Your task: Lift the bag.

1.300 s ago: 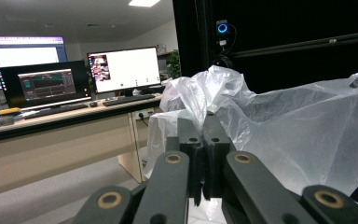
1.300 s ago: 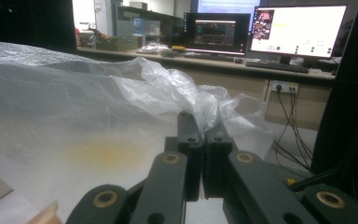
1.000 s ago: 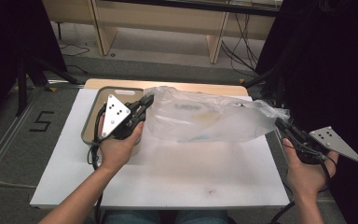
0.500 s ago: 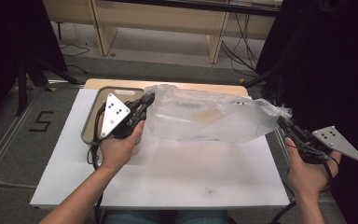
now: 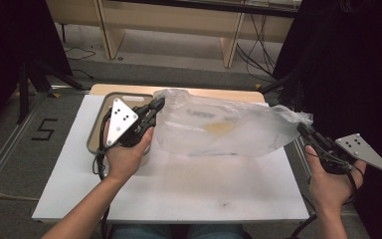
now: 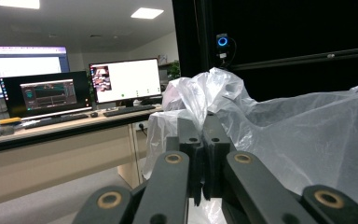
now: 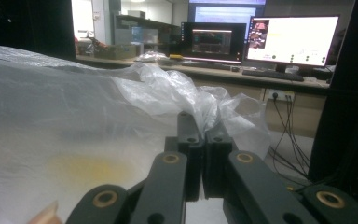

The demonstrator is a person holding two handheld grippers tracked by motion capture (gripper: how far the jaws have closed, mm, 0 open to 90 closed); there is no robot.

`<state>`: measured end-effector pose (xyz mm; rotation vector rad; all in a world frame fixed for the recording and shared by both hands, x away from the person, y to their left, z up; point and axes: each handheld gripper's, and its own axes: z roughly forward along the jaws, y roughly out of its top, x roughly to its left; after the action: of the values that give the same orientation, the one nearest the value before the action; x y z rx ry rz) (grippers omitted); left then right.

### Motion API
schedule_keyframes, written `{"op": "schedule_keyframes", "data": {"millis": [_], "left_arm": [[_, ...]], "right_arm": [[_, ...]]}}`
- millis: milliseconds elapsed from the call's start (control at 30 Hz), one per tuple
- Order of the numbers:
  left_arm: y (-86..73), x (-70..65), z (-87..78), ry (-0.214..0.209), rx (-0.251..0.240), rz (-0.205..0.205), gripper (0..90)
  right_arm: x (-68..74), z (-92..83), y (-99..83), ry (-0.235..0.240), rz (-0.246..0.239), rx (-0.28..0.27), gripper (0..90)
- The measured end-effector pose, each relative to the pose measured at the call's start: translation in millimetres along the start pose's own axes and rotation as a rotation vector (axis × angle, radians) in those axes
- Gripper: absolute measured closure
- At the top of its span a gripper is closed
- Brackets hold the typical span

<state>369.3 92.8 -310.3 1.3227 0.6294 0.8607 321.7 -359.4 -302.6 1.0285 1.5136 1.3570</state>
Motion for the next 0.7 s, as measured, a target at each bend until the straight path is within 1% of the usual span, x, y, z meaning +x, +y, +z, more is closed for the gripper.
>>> {"op": "schedule_keyframes", "data": {"millis": [133,233,300,367,567,700], "left_arm": [[-4.9,2.5,3.0,0.007,0.015,-0.008,88.5],[-8.3,4.5,5.2,0.008,0.03,-0.004,88.4],[-10.4,5.5,6.9,0.012,0.032,-0.012,88.4],[-11.7,6.4,7.9,0.017,0.037,-0.008,88.4],[-14.0,8.0,11.7,0.024,0.049,-0.009,88.3],[-18.2,8.3,16.2,0.028,0.059,-0.009,88.3]], "right_arm": [[0.5,3.8,-3.2,0.003,0.0,0.011,88.4],[1.8,7.1,-6.0,0.005,-0.005,0.022,88.2],[2.9,9.4,-7.9,0.004,-0.008,0.026,88.2],[3.9,11.3,-9.0,0.004,-0.009,0.03,88.2],[5.3,16.0,-10.0,-0.001,-0.012,0.031,88.2],[7.2,21.0,-11.1,-0.001,-0.015,0.036,88.2]]}}
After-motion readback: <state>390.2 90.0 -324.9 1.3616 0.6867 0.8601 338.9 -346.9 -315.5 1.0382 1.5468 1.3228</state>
